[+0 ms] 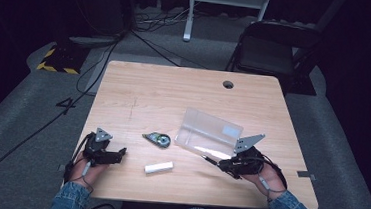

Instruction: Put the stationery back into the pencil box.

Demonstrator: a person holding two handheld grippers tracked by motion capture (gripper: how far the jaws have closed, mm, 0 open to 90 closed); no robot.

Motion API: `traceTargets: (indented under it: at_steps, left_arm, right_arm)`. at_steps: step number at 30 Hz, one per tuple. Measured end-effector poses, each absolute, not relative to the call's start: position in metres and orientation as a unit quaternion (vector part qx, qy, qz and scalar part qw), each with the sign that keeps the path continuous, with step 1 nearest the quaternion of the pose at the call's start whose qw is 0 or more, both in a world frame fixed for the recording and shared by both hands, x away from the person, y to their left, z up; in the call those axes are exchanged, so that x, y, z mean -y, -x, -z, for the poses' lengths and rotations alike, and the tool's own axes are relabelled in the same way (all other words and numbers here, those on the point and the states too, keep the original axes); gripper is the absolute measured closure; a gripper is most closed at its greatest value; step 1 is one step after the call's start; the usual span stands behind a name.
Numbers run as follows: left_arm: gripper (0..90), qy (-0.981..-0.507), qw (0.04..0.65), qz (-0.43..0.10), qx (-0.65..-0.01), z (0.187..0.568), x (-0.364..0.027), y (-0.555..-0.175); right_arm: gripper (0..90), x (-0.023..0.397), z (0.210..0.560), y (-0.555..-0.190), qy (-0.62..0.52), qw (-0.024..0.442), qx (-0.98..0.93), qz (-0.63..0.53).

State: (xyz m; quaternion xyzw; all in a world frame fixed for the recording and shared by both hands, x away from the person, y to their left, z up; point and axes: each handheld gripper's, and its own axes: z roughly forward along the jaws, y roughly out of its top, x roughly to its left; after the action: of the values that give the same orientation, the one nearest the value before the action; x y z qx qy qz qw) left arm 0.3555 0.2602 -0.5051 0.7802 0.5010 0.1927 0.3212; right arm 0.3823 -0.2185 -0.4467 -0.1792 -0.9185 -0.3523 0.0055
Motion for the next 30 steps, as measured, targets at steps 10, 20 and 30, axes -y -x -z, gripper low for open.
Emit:
traceTargets:
  at_steps: [10, 20, 30]
  left_arm:
    - [15.2, -0.779, 0.319, -0.193, -0.504, 0.505, -0.260, -0.353]
    - [15.4, -0.773, 0.319, -0.195, -0.513, 0.505, -0.258, -0.349]
    - [15.3, -0.772, 0.319, -0.196, -0.513, 0.505, -0.258, -0.349]
  right_arm:
    - [80.0, 0.216, 0.425, -0.394, 0.169, -0.012, 0.913, 0.371]
    - [80.0, 0.204, 0.417, -0.411, 0.152, -0.023, 0.915, 0.373]
    - [79.9, 0.199, 0.422, -0.435, 0.154, -0.039, 0.916, 0.369]
